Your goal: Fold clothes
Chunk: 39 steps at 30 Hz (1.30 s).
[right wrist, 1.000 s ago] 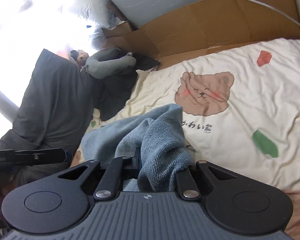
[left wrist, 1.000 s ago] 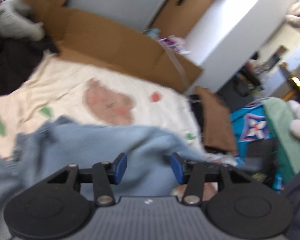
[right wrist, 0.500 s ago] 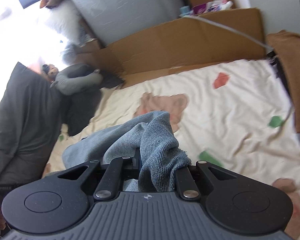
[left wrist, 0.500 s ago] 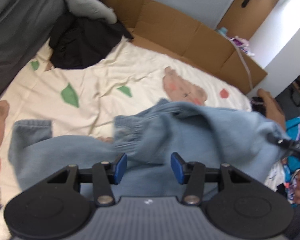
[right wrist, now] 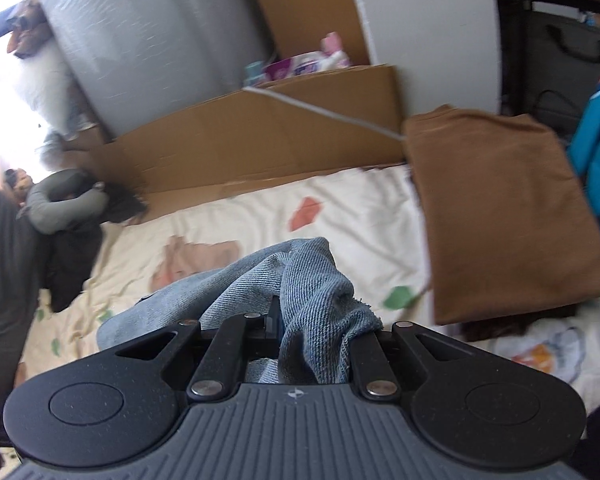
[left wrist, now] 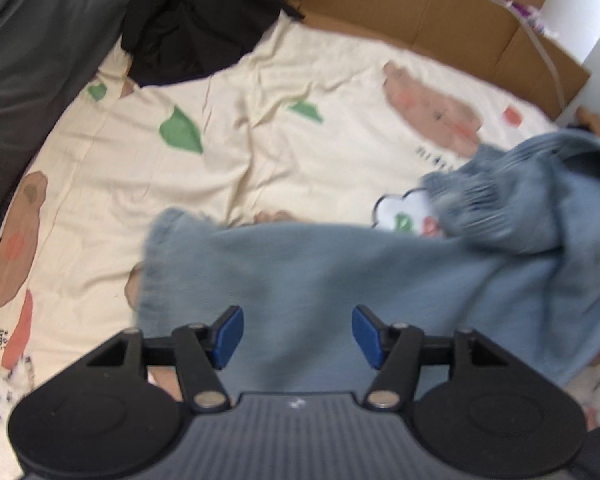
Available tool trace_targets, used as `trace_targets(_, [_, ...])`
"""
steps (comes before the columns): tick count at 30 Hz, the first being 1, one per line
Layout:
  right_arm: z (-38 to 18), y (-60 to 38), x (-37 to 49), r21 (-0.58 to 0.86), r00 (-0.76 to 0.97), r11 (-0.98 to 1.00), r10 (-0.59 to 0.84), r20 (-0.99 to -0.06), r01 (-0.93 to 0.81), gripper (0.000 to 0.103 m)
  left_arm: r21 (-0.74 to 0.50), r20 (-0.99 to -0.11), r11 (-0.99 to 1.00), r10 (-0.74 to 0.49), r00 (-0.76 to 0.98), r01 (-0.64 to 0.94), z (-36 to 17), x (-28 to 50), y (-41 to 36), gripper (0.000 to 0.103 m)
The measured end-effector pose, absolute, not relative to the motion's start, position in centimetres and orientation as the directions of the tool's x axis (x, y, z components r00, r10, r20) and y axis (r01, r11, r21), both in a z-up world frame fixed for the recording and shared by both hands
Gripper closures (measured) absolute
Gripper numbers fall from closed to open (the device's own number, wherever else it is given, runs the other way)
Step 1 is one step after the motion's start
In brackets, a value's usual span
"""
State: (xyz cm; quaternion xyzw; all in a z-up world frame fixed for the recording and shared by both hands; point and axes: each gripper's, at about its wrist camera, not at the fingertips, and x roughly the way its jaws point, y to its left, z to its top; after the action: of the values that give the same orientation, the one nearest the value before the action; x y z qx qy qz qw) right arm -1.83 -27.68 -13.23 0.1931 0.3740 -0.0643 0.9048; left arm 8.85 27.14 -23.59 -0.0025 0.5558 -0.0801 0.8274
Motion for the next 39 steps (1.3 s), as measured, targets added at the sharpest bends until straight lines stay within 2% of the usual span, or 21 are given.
trace_targets(2, [-13.2, -28.8, -2.1, 0.286, 0.708, 0.917, 0.005, -0.706, 0.279, 0.092, -0.076, -0.923, 0.99, -0.115, 0.367, 0.12, -24.4, 8.7, 27.3, 0.03])
trace_targets(5, [-13.2, -30.1, -2.4, 0.265, 0.702, 0.915, -0.027, -0.711, 0.304, 0.092, -0.059, -0.92, 0.992, -0.099, 0.378, 0.115, -25.3, 8.8, 27.5, 0.023])
trace_targets(8, [-13.3, -31.1, -2.5, 0.252, 0.697, 0.91, -0.054, -0.715, 0.329, 0.092, -0.046, -0.924, 0.993, -0.083, 0.373, 0.107, -26.2, 9.3, 27.6, 0.021])
trace_targets(21, [-14.0, -35.2, -3.3, 0.212, 0.64, 0.884, -0.12, -0.759, 0.417, 0.092, -0.152, -0.937, 0.978, -0.189, 0.294, 0.144, -31.8, 10.8, 24.2, 0.019])
trace_targets(23, [-14.7, -35.3, -3.4, 0.195, 0.605, 0.888, -0.111, -0.788, 0.417, 0.091, -0.17, -0.94, 0.975, -0.204, 0.274, 0.146, -32.7, 10.7, 23.4, 0.024])
trace_targets(25, [-15.3, -35.3, -3.7, 0.177, 0.569, 0.891, -0.106, -0.815, 0.419, 0.09, -0.197, -0.94, 0.968, -0.232, 0.251, 0.157, -33.3, 10.6, 22.4, 0.036])
trace_targets(27, [-15.9, -35.3, -4.1, 0.165, 0.537, 0.889, -0.102, -0.837, 0.426, 0.083, -0.225, -0.935, 0.96, -0.261, 0.24, 0.167, -33.6, 10.3, 21.4, 0.037])
trace_targets(31, [-16.5, -35.5, -5.2, 0.161, 0.494, 0.894, -0.074, -0.866, 0.418, 0.079, -0.292, -0.918, 0.932, -0.336, 0.212, 0.212, -33.6, 9.9, 19.1, 0.056])
trace_targets(34, [-16.6, -35.2, -5.9, 0.154, 0.48, 0.898, -0.071, -0.874, 0.413, 0.075, -0.249, -0.924, 0.93, -0.312, 0.222, 0.272, -33.1, 9.9, 17.3, 0.057])
trace_targets(36, [-16.8, -34.9, -6.2, 0.142, 0.471, 0.899, -0.079, -0.879, 0.415, 0.065, -0.227, -0.922, 0.933, -0.298, 0.248, 0.279, -32.5, 10.2, 17.2, 0.053])
trace_targets(38, [-16.9, -34.9, -6.5, 0.133, 0.457, 0.897, -0.084, -0.886, 0.422, 0.059, -0.198, -0.92, 0.941, -0.276, 0.28, 0.275, -31.7, 10.5, 17.4, 0.032])
trace_targets(39, [-17.0, -34.9, -6.7, 0.13, 0.449, 0.895, -0.085, -0.889, 0.426, 0.058, -0.174, -0.92, 0.946, -0.255, 0.299, 0.272, -31.4, 10.7, 17.7, 0.028])
